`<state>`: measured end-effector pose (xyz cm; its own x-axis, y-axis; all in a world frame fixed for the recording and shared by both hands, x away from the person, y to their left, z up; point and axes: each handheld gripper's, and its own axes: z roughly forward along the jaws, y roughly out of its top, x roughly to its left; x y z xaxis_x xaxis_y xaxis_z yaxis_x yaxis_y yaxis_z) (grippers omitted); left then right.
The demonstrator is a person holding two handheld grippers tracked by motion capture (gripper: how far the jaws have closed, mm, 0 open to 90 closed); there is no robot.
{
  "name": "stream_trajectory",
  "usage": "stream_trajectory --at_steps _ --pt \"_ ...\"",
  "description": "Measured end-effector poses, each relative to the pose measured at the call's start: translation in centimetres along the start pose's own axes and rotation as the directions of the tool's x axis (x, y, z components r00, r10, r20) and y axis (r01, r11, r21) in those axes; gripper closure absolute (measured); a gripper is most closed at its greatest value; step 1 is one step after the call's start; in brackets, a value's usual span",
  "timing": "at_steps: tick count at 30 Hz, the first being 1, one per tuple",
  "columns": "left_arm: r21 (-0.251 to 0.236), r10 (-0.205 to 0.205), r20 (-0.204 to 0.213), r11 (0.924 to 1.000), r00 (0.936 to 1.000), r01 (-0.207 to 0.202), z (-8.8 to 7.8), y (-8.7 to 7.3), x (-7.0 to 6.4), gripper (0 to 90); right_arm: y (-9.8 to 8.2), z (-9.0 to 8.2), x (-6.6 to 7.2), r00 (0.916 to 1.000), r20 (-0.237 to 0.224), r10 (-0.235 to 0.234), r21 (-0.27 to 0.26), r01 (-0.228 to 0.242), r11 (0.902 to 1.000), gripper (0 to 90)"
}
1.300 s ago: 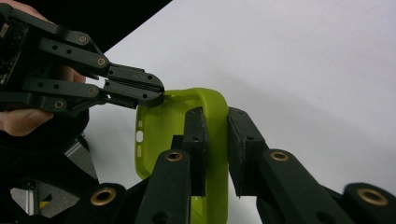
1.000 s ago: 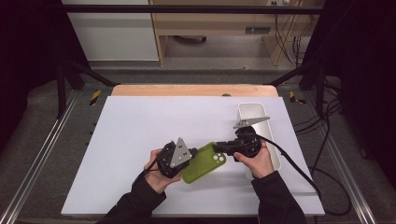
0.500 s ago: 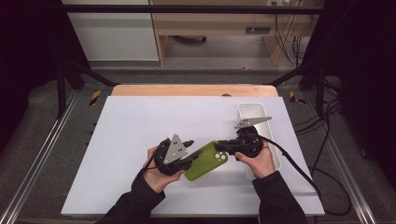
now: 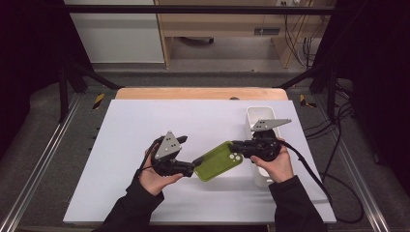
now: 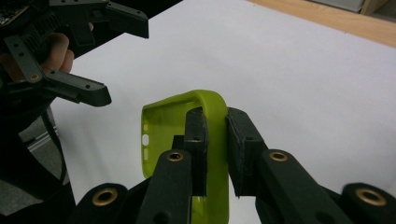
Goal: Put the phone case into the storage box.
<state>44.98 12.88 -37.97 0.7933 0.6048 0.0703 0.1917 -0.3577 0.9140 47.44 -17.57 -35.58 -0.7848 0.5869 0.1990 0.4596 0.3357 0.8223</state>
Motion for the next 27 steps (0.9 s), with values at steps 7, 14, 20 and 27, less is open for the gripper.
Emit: stream_trajectory --at_steps 7,14,20,27 --pt "-0.016 -0.042 0.004 0.9990 0.9991 0.042 -0.9 -0.5 0.9 7.2 0.4 -1.3 -0.1 0.9990 0.024 -0.037 -0.019 0.037 0.9991 79.4" --pt "-0.042 -0.083 0.003 0.9956 0.9965 0.083 -2.3 -1.8 2.3 5.6 1.1 -2.4 0.0 0.9964 0.048 -0.070 -0.029 0.071 0.9970 79.3" --pt "-0.050 -0.120 -0.015 0.9917 0.9927 0.119 -3.6 -3.3 3.7 4.7 1.8 -3.3 0.0 0.9927 0.068 -0.100 -0.035 0.102 0.9942 79.3" --pt "-0.067 -0.137 -0.034 0.9886 0.9899 0.135 -4.7 -4.9 4.9 3.8 2.5 -4.2 -0.1 0.9875 0.094 -0.126 -0.044 0.131 0.9904 79.2"
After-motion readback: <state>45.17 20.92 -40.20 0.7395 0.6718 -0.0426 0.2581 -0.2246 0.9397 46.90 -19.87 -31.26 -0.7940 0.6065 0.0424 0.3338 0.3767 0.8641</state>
